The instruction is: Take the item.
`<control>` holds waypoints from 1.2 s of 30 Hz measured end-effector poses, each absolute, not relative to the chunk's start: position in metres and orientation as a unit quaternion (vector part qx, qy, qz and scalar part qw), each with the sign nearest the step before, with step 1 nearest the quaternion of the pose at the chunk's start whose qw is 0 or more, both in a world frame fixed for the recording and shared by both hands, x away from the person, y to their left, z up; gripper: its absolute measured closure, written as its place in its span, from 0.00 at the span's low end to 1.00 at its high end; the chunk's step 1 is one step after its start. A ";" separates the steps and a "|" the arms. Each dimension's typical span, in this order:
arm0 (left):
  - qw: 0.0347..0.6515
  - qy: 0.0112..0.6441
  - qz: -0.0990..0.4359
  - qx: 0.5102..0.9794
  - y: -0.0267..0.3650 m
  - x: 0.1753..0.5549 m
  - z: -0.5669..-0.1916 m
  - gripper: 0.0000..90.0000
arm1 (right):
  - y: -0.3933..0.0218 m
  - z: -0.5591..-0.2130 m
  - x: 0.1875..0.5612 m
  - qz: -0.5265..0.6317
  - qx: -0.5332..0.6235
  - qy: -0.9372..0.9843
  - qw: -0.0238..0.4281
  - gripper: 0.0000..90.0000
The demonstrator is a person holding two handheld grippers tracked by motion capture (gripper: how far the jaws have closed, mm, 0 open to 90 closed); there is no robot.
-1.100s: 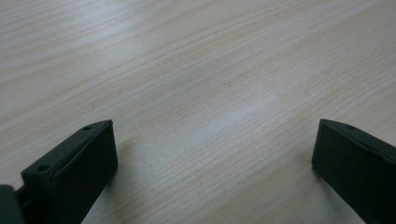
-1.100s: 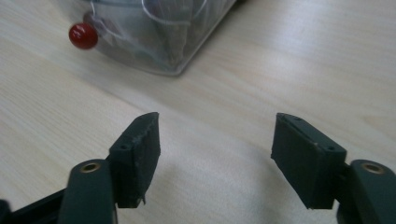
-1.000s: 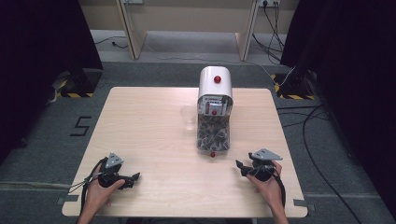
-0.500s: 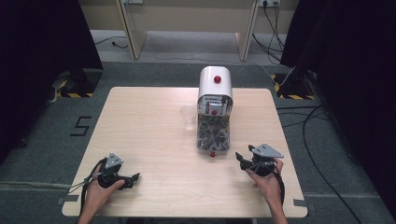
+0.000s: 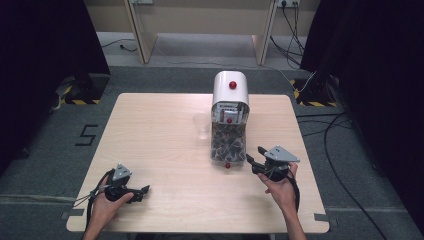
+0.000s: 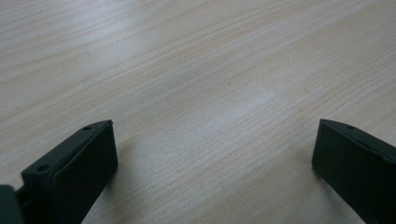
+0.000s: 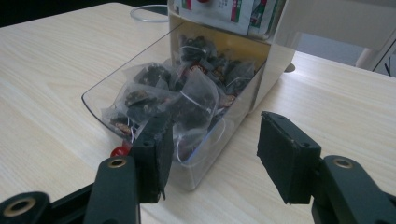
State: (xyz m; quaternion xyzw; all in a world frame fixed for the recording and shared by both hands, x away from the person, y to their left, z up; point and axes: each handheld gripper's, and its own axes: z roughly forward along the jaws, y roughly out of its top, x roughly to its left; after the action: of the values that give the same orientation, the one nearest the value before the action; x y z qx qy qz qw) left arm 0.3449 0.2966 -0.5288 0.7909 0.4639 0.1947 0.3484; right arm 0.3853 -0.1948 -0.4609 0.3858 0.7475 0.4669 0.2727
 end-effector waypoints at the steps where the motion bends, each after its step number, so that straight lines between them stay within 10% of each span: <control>1: 0.348 0.464 0.195 0.791 0.297 0.345 -0.529 0.00 | -0.195 -0.461 0.385 0.467 0.386 0.748 0.273 0.51; 36: 0.348 0.464 0.195 0.791 0.297 0.345 -0.529 0.00 | -0.149 -0.467 0.443 0.438 0.368 0.781 0.250 0.59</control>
State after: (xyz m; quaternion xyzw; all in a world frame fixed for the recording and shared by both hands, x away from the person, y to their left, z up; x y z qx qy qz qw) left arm 0.3447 0.2966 -0.5288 0.7910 0.4639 0.1947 0.3481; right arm 0.4431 -0.1489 -0.4672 0.3684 0.7813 0.4376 0.2497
